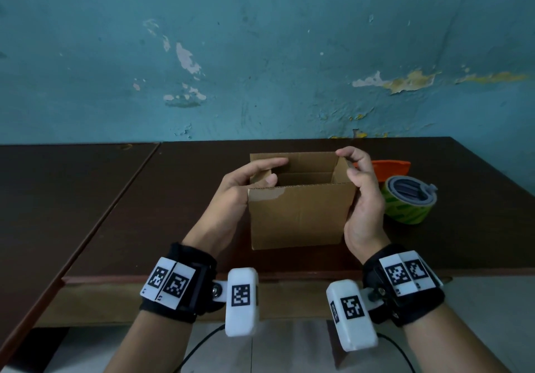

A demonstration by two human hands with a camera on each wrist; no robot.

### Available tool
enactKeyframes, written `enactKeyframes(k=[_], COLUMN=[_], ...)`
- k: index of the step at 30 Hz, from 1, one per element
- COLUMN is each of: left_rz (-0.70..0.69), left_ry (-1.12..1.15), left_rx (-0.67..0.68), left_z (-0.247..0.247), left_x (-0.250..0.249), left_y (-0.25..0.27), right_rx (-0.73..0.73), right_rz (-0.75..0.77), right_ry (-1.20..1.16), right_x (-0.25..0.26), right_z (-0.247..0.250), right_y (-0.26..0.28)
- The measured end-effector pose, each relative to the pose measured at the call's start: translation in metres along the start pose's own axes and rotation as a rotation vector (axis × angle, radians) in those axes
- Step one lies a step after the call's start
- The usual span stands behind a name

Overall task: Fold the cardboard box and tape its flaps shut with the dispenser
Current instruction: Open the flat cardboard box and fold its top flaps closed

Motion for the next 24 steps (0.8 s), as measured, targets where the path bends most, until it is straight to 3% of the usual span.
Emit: enactKeyframes(k=[6,17,24], left_rz=[0.012,-0.015,0.093], left_ry=[0.097,0.051,0.159], left_rx=[-0.015,-0.008,-0.002], left_z=[-0.0027,-0.0005,-0.0018], left_x=[0.0006,0.0038,0.0065], left_y=[0.0029,-0.0008,0.0025], right_rx=[0.004,0.005,0.009], right_rz=[-0.023,-0.025,-0.022], right_ry=[-0.026,-0.027,-0.014], right_x=[0.0037,0.0053,0.0071], right_z=[-0.0010,-0.0017,-0.0045], right_y=[0.0006,0.0012,0.0022])
Point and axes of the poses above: each hand's wrist, its own y-axis away from the middle knuckle, its own z-axis out of the back of the hand, x = y × z, the point moved 2 cm from there along -y, towards the middle knuckle, and after that the axes turned 11 degrees about -y, right-handed, at the moved point
